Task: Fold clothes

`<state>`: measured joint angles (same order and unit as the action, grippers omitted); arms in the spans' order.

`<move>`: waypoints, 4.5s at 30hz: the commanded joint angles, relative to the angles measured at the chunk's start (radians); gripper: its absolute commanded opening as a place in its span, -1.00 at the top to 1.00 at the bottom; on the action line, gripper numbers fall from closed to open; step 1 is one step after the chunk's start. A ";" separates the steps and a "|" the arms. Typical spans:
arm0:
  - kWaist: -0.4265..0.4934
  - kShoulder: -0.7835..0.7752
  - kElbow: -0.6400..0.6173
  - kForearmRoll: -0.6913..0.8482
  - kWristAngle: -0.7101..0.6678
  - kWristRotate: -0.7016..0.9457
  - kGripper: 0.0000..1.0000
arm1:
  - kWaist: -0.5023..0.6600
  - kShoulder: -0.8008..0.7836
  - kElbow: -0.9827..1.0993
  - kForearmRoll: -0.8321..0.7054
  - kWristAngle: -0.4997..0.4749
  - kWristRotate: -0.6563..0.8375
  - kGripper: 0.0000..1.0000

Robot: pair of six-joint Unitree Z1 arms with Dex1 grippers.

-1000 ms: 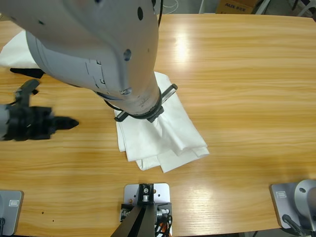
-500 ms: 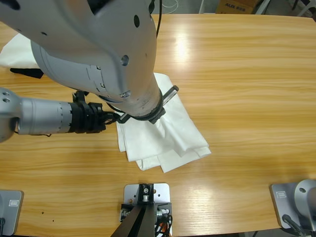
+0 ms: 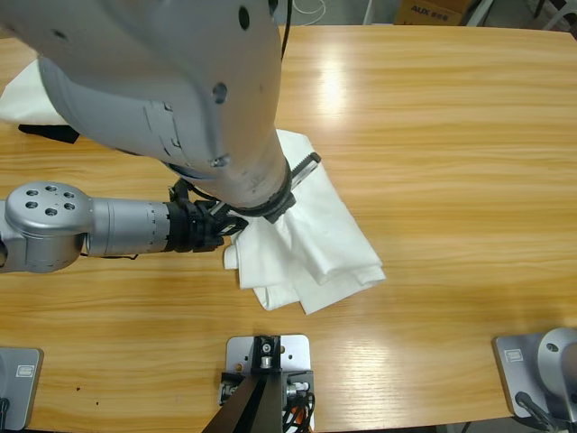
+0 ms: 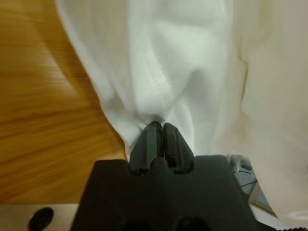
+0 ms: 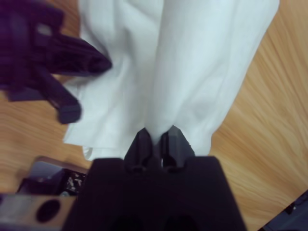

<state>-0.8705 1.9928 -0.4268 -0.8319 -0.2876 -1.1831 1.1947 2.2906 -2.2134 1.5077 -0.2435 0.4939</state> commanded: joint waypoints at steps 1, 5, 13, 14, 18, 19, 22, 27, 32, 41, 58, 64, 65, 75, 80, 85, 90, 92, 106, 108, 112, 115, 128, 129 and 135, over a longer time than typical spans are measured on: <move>-0.022 0.090 0.052 -0.031 -0.008 -0.018 1.00 | -0.013 0.120 -0.123 0.058 0.018 -0.030 1.00; -0.019 0.077 0.097 -0.054 -0.005 -0.015 1.00 | -0.013 0.216 -0.159 0.092 0.057 -0.042 1.00; -0.018 0.073 0.134 -0.088 0.004 -0.013 1.00 | -0.013 0.258 -0.180 0.097 0.079 -0.044 1.00; -0.018 0.074 0.134 -0.090 0.005 -0.012 1.00 | -0.013 0.257 -0.193 0.097 0.076 -0.044 1.00; -0.018 0.072 0.139 -0.092 0.005 -0.009 1.00 | -0.013 0.259 -0.215 0.096 0.075 -0.044 1.00; -0.018 0.072 0.141 -0.093 0.006 -0.007 1.00 | -0.013 0.261 -0.226 0.097 0.078 -0.044 1.00; -0.016 0.067 0.143 -0.093 0.010 -0.004 1.00 | -0.013 0.247 -0.261 0.096 0.068 -0.038 -0.68; -0.016 0.022 0.164 -0.106 0.064 0.054 -0.63 | -0.013 0.223 -0.306 0.098 0.057 -0.034 -1.00; -0.013 -0.035 0.157 -0.122 0.072 0.120 -0.99 | -0.013 0.215 -0.304 0.099 0.053 -0.028 -1.00; 0.000 -0.385 0.195 0.116 0.088 0.305 -0.98 | -0.013 0.017 -0.302 0.098 -0.009 -0.033 0.04; 0.002 -0.263 -0.672 1.251 0.085 1.190 0.60 | -0.129 -0.629 0.790 -0.644 0.250 0.069 1.00; 0.070 -0.161 -0.780 1.346 0.047 1.480 0.57 | -0.177 -0.756 1.244 -1.110 0.440 0.090 1.00; 0.073 -0.146 -0.783 1.348 0.043 1.496 0.57 | -0.176 -0.749 1.287 -1.173 0.452 0.098 1.00; 0.058 -0.070 -0.864 1.362 0.030 1.471 0.59 | -0.178 -0.662 1.548 -1.613 0.509 0.115 1.00; 0.026 -0.026 -1.013 1.452 0.029 1.451 0.59 | -0.178 -0.620 1.605 -1.710 0.511 0.124 1.00; 0.002 0.027 -1.034 1.464 0.018 1.425 0.69 | -0.178 -0.543 1.690 -1.867 0.509 0.144 1.00; -0.012 0.075 -1.052 1.464 0.018 1.391 0.76 | -0.178 -0.497 1.736 -1.948 0.510 0.153 1.00; -0.013 0.094 -1.046 1.466 0.021 1.373 0.76 | -0.178 -0.484 1.738 -1.957 0.516 0.153 1.00; -0.037 0.183 -0.961 1.504 0.203 1.271 1.00 | -0.178 -0.418 1.781 -1.974 0.529 0.153 1.00; -0.043 0.192 -0.928 1.503 0.211 1.259 1.00 | -0.178 -0.410 1.785 -1.975 0.531 0.156 1.00; -0.044 0.192 -0.873 1.495 0.231 1.222 1.00 | -0.178 -0.392 1.789 -1.972 0.537 0.165 1.00; -0.044 0.177 -0.861 1.495 0.235 1.202 1.00 | -0.178 -0.375 1.795 -1.961 0.538 0.177 1.00; 0.136 -0.164 -0.639 1.519 0.329 1.123 1.00 | -0.178 -0.317 1.807 -1.899 0.535 0.230 1.00; 0.150 -0.201 -0.630 1.529 0.337 1.122 1.00 | -0.178 -0.320 1.807 -1.894 0.534 0.230 1.00; 0.096 -0.345 -0.688 1.562 0.297 1.117 1.00 | -0.178 -0.375 1.801 -1.856 0.526 0.207 1.00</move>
<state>-0.7276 1.7884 -1.0967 0.6950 0.0363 -0.0522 1.0195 1.8395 -0.4685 -0.4707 0.2833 0.7115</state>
